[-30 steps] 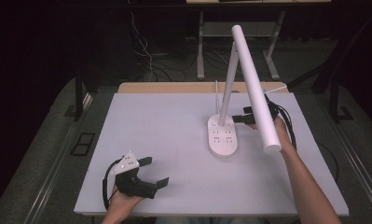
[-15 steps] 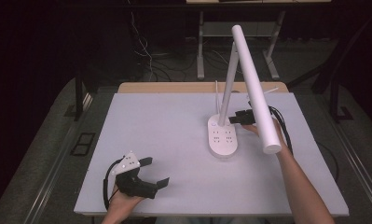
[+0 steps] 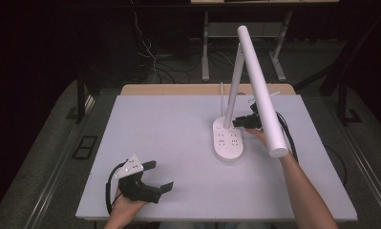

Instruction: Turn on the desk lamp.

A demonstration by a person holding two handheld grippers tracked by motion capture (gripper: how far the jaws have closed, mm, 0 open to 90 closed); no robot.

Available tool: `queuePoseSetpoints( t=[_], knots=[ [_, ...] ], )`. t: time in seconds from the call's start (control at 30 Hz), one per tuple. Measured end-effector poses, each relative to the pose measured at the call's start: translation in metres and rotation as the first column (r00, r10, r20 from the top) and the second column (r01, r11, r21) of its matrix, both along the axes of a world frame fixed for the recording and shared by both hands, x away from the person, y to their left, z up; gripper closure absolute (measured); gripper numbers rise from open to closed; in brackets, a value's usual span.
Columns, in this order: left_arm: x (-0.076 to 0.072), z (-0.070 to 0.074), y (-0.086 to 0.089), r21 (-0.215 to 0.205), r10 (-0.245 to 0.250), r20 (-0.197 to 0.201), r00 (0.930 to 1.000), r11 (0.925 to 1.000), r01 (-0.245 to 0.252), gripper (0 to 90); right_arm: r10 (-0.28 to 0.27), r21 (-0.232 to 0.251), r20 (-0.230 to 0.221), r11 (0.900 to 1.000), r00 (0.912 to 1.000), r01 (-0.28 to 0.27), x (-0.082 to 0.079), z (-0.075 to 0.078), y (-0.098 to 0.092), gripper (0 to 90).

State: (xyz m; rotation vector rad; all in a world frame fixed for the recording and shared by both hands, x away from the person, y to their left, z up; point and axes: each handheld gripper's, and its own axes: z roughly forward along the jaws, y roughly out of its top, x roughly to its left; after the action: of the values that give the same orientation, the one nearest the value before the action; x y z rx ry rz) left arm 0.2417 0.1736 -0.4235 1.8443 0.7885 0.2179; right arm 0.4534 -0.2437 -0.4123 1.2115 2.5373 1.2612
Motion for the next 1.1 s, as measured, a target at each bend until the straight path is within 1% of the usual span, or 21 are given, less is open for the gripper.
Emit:
queuePoseSetpoints(
  t=[0.13,0.17,0.2,0.27,0.37,0.43,0.47,0.53,0.63,0.67,0.7,0.77,0.93,1.1],
  knots=[
    [0.0,-0.001,-0.001,-0.002,-0.001,-0.004,1.0,1.0,0.001,0.0,0.026,0.007,-0.006,1.0,0.9996,-0.026,0.002,-0.004,0.002,82.2],
    [0.0,-0.001,-0.001,-0.002,-0.001,-0.004,1.0,1.0,0.001,0.0,0.026,0.007,-0.006,1.0,0.9996,-0.026,0.002,-0.004,0.002,82.2],
    [0.0,-0.001,-0.001,-0.002,-0.003,-0.005,1.0,1.0,0.003,0.0,0.028,0.012,-0.006,1.0,0.9996,-0.028,0.002,-0.006,0.003,85.2],
    [0.0,-0.001,-0.001,0.002,-0.005,-0.006,1.0,1.0,0.005,0.0,0.031,0.014,-0.004,0.999,0.9995,-0.031,0.003,-0.008,0.005,86.6],
    [0.0,-0.001,-0.001,0.003,-0.005,-0.006,1.0,1.0,0.005,0.0,0.024,0.01,-0.003,1.0,0.9997,-0.024,0.004,-0.01,0.006,87.3],
    [0.0,-0.001,-0.001,0.004,-0.004,-0.008,1.0,1.0,0.005,0.0,0.008,-0.002,-0.007,1.0,0.9999,-0.008,0.005,-0.012,0.008,88.4],
    [0.0,-0.001,-0.001,0.005,-0.005,-0.01,0.9999,1.0,0.005,0.0,0.005,0.008,-0.01,1.0,0.9999,-0.005,0.004,-0.013,0.008,88.4],
    [0.0,-0.001,-0.001,0.005,-0.005,-0.01,0.9999,1.0,0.005,0.0,0.002,0.008,-0.01,1.0,0.9999,-0.002,0.005,-0.013,0.008,89.0],
    [0.0,-0.001,-0.001,0.004,-0.008,-0.01,0.9999,1.0,0.008,0.0,0.009,0.002,0.0,1.0,1.0,-0.009,0.005,-0.013,0.007,89.6],
    [0.0,-0.001,-0.001,0.005,-0.011,-0.007,0.9999,0.9999,0.011,0.0,0.019,-0.015,0.011,1.0,0.9998,-0.018,0.004,-0.013,0.008,89.7],
    [0.0,-0.001,-0.002,0.003,-0.012,-0.008,0.9999,0.9999,0.012,0.0,0.021,-0.02,0.019,1.0,0.9996,-0.02,0.003,-0.013,0.008,89.6],
    [-0.001,0.0,-0.002,0.003,-0.018,-0.006,0.9998,0.9998,0.018,0.0,0.019,-0.023,0.02,1.0,0.9996,-0.019,0.003,-0.013,0.008,89.7],
    [-0.002,0.0,-0.004,0.005,-0.024,0.0,0.9997,0.9997,0.024,0.0,-0.003,0.02,-0.001,1.0,1.0,0.003,0.004,-0.016,0.006,90.0],
    [-0.002,0.0,-0.003,0.0,-0.023,-0.004,0.9997,0.9997,0.023,0.0,-0.007,0.029,0.002,1.0,1.0,0.007,0.003,-0.018,0.006,90.0]
  ],
)
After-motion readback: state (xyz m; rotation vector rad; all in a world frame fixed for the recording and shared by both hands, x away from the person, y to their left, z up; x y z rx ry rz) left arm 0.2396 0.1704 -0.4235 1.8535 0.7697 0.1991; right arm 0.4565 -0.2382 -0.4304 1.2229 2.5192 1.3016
